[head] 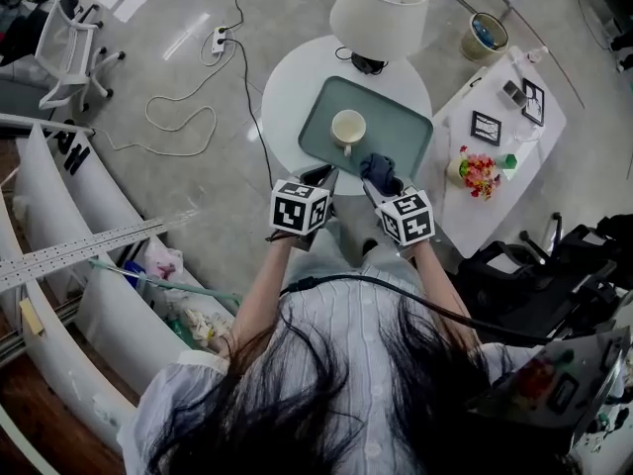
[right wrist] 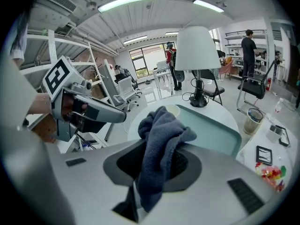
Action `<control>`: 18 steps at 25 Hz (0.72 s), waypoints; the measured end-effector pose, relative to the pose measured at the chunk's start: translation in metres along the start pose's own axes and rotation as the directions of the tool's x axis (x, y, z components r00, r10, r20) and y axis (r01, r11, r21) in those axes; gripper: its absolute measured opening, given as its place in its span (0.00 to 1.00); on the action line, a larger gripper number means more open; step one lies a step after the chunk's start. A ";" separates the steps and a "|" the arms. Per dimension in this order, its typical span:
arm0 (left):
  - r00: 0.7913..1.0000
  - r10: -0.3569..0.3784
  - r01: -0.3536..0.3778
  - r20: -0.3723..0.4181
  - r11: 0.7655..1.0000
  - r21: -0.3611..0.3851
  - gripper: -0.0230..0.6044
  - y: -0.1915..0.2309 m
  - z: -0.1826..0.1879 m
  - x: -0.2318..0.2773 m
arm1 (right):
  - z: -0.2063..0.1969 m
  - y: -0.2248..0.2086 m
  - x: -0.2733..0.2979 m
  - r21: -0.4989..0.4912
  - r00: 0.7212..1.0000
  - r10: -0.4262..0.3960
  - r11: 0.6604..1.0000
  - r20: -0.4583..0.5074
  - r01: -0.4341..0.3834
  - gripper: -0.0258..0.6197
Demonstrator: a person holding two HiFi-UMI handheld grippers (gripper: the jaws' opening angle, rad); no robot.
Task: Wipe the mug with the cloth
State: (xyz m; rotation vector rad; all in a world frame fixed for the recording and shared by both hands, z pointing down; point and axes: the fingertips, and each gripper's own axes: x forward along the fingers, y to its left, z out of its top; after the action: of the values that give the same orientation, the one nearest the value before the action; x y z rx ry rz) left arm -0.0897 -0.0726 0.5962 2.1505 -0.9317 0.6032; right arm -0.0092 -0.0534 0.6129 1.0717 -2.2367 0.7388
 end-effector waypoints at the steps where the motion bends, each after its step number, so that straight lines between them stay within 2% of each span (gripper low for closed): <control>1: 1.000 0.009 -0.009 0.011 1.000 -0.011 0.12 -0.003 0.000 -0.002 | -0.001 0.000 -0.002 -0.002 1.000 0.008 1.000 0.005 -0.007 0.18; 9: 0.993 0.084 -0.075 0.084 0.992 -0.099 0.12 -0.044 -0.014 -0.015 | -0.020 0.004 -0.034 -0.046 0.998 0.066 0.997 0.008 -0.066 0.18; 18: 0.975 0.165 -0.148 0.148 0.982 -0.119 0.11 -0.109 -0.045 -0.035 | -0.056 0.014 -0.086 -0.105 0.988 0.150 0.984 0.040 -0.146 0.18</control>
State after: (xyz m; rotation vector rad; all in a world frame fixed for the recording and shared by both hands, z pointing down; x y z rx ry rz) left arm -0.0342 0.0300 0.5567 2.0636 -1.2013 0.4518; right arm 0.0385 0.0364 0.5911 0.8910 -2.3879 0.6582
